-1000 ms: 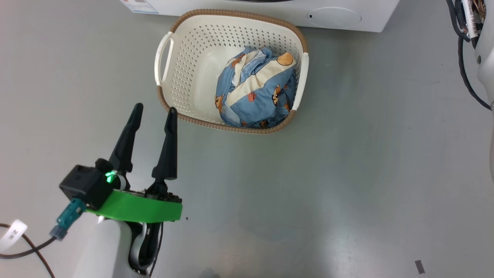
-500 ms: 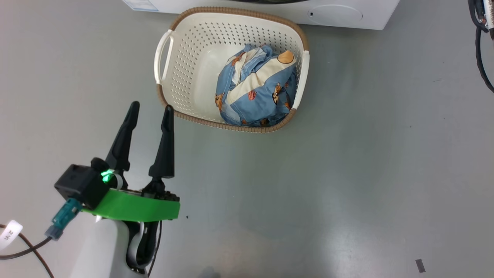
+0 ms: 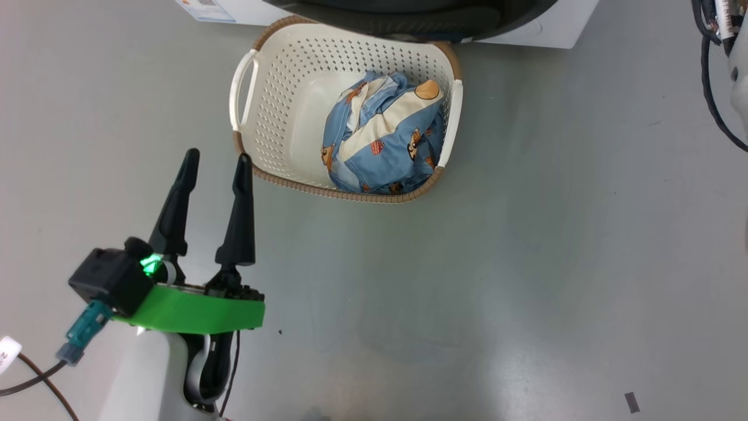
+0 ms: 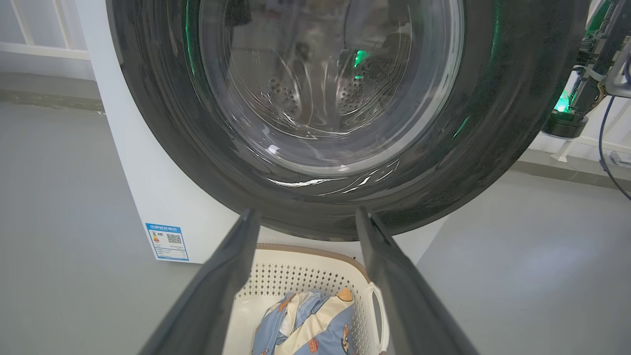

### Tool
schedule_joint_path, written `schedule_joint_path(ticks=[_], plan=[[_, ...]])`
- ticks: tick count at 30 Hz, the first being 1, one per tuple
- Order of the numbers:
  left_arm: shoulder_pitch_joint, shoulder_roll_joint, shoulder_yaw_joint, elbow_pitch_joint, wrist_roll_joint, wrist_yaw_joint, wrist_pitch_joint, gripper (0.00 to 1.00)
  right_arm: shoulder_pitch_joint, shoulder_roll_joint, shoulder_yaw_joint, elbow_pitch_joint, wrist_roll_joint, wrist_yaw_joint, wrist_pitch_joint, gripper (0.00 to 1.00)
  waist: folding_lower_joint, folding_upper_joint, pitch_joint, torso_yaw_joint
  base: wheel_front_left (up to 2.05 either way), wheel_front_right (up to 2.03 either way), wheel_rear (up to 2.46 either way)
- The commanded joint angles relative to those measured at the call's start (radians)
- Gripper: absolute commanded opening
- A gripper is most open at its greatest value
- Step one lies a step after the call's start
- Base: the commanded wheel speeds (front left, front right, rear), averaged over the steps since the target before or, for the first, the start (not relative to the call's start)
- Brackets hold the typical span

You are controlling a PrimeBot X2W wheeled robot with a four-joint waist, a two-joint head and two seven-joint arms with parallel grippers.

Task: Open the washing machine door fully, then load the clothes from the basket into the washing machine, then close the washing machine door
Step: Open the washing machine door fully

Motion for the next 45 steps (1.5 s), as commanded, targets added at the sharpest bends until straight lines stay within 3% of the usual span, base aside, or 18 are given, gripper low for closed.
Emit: schedule_joint_path(ticks=[1, 8, 27, 36, 45], plan=[[-0.01, 0.022, 0.039, -0.035, -0.004, -0.003, -0.005, 1.0, -0.011, 0.041, 0.006, -0.034, 0.01, 0.003, 0.027, 0.0, 0.0, -0.0001, -0.004, -0.003, 0.0, 0.0, 0.0], [-0.004, 0.022, 0.045, -0.041, 0.004, -0.003, -0.005, 1.0, 0.027, 0.041, 0.007, -0.038, 0.021, 0.003, 0.119, 0.0, 0.0, -0.0001, -0.022, -0.008, 0.0, 0.0, 0.0], [0.025, 0.022, 0.062, -0.05, 0.019, -0.003, -0.005, 1.0, 0.147, 0.065, 0.04, -0.001, 0.12, 0.003, 0.51, 0.0, 0.0, -0.0001, -0.084, -0.015, 0.0, 0.0, 0.0], [0.032, 0.022, 0.055, -0.045, 0.018, -0.003, -0.005, 1.0, 0.231, 0.065, 0.215, -0.074, 0.328, 0.003, 0.623, 0.0, 0.0, -0.0001, -0.11, -0.001, 0.0, 0.0, 0.0], [0.045, 0.022, 0.056, -0.043, 0.02, -0.003, -0.005, 1.0, 0.42, 0.065, 0.556, -0.269, 0.632, 0.003, 0.575, 0.0, 0.0, -0.0001, -0.133, 0.012, 0.0, 0.0, 0.0]])
